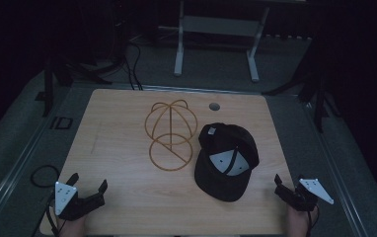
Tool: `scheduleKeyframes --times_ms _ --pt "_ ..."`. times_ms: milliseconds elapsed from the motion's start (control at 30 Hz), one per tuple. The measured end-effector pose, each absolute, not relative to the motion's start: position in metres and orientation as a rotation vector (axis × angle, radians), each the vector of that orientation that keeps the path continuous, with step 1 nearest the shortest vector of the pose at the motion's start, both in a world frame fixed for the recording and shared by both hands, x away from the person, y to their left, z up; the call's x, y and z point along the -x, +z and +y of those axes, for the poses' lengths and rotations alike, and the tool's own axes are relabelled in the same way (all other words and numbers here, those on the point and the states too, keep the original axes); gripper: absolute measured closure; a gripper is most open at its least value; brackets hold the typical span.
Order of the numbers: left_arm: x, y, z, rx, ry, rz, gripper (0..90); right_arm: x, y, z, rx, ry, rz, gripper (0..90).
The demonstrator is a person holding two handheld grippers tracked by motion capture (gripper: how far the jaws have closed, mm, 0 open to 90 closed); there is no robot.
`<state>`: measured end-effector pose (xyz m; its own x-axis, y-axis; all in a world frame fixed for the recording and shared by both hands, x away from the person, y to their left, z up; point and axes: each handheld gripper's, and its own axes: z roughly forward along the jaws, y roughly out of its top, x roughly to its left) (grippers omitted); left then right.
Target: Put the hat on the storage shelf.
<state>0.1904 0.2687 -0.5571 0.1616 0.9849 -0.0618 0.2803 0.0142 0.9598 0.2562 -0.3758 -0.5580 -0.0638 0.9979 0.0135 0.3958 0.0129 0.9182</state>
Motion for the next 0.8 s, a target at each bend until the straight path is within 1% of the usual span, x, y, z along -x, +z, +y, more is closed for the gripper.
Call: scheduleKeyframes --times_ms 233,333,367,400,433,467,500,533,600,633,667,700,733,767,800 --pt "-0.19 -0.557 0.267 -1.47 0.916 1.295 1.5 -0.254 -0.551 -0.379 -1.476 1.082 1.562 12.6" --pt "-0.189 -0.556 0.266 -1.461 0.896 1.283 1.5 -0.248 -0.532 -0.379 -1.449 1.148 1.534 12.6" --pt "-0.19 -0.557 0.266 -1.463 0.881 1.274 1.6 -0.245 -0.52 -0.377 -1.433 1.15 1.539 12.8" --pt "-0.19 -0.557 0.265 -1.477 0.879 1.273 1.6 -0.245 -0.52 -0.377 -1.433 1.15 1.539 12.8" --pt "-0.19 -0.557 0.265 -1.488 0.881 1.264 1.6 -0.244 -0.507 -0.374 -1.412 1.163 1.543 12.9" --pt "-0.19 -0.557 0.264 -1.49 0.881 1.246 1.6 -0.244 -0.507 -0.374 -1.412 1.163 1.543 12.9" --pt "-0.19 -0.557 0.263 -1.501 0.882 1.235 1.6 -0.243 -0.493 -0.37 -1.394 1.169 1.554 12.9" --pt "-0.19 -0.557 0.262 -1.505 0.877 1.229 1.6 -0.243 -0.493 -0.37 -1.394 1.169 1.554 12.9" --pt "-0.19 -0.558 0.259 -1.519 0.873 1.207 1.6 -0.243 -0.479 -0.367 -1.374 1.183 1.565 12.8" --pt "-0.19 -0.558 0.258 -1.52 0.873 1.198 1.6 -0.243 -0.465 -0.362 -1.352 1.213 1.578 12.8" --pt "-0.19 -0.557 0.257 -1.527 0.878 1.189 1.6 -0.243 -0.465 -0.362 -1.352 1.213 1.578 12.8" --pt "-0.19 -0.557 0.255 -1.532 0.87 1.184 1.6 -0.245 -0.451 -0.358 -1.353 1.211 1.597 12.8" --pt "-0.189 -0.556 0.253 -1.543 0.872 1.183 1.6 -0.245 -0.451 -0.358 -1.353 1.211 1.597 12.8" --pt "-0.188 -0.554 0.251 -1.568 0.839 1.176 1.6 -0.247 -0.439 -0.353 -1.346 1.232 1.616 12.6" --pt "-0.188 -0.554 0.251 -1.568 0.839 1.176 1.5 -0.247 -0.439 -0.353 -1.346 1.232 1.616 12.6"
